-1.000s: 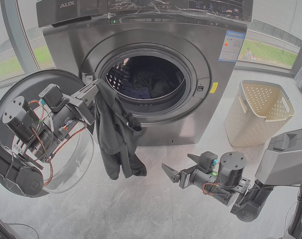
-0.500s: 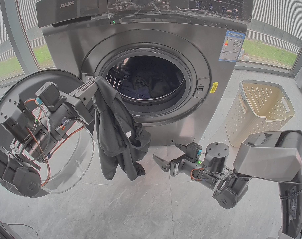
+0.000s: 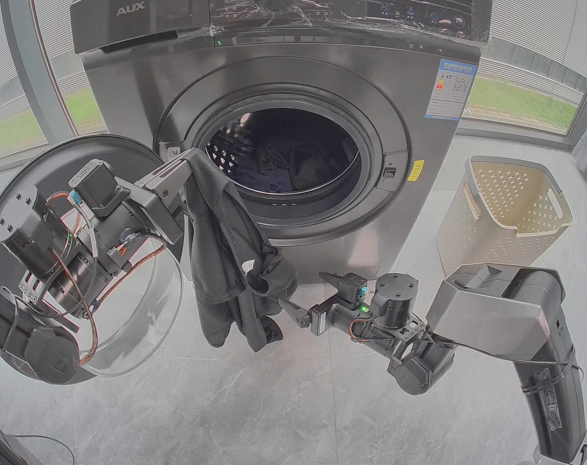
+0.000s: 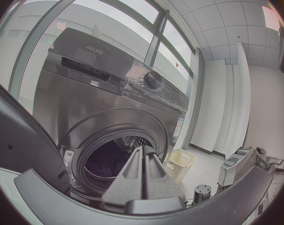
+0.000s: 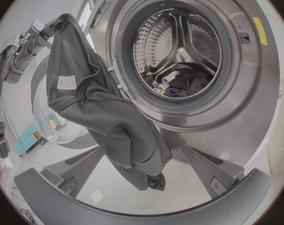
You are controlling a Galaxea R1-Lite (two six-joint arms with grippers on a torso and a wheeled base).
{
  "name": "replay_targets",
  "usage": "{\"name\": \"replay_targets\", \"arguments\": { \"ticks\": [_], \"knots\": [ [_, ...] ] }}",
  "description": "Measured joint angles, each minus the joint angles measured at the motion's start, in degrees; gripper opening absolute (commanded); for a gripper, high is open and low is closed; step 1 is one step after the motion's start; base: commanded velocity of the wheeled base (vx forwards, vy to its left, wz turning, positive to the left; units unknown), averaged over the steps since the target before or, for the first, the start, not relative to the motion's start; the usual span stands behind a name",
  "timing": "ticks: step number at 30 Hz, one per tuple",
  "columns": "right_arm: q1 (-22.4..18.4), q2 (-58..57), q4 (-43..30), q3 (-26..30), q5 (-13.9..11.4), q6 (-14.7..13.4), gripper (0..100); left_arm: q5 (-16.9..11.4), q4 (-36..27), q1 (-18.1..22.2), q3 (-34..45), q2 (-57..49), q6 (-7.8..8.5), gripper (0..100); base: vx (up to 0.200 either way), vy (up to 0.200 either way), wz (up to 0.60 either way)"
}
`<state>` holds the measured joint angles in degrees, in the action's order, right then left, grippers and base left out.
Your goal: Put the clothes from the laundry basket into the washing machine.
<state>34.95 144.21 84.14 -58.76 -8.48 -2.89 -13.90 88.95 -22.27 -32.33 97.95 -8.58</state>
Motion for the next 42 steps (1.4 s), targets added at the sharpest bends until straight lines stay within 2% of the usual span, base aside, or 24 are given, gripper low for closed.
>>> {"name": "replay_targets", "arguments": {
  "ticks": [3,12,27,42],
  "knots": [
    [0.0,1.0,-0.8,-1.6,-1.0,0.7,100,0.0,0.0,0.0,0.1,0.0,0.05,0,0.0,0.0,0.0],
    [0.3,3.5,-1.6,-5.6,-1.1,1.7,100,0.0,0.0,-0.1,0.4,0.0,0.05,0,0.0,0.0,0.0],
    [-0.7,3.5,-2.3,-7.4,-1.3,1.8,100,0.0,0.0,-0.2,0.5,0.3,0.07,0,0.0,0.0,0.0],
    [2.1,6.2,-5.1,-16.7,-0.8,1.7,100,0.0,0.0,-0.2,0.7,0.3,0.07,0,0.0,0.0,0.0]
  ]
}}
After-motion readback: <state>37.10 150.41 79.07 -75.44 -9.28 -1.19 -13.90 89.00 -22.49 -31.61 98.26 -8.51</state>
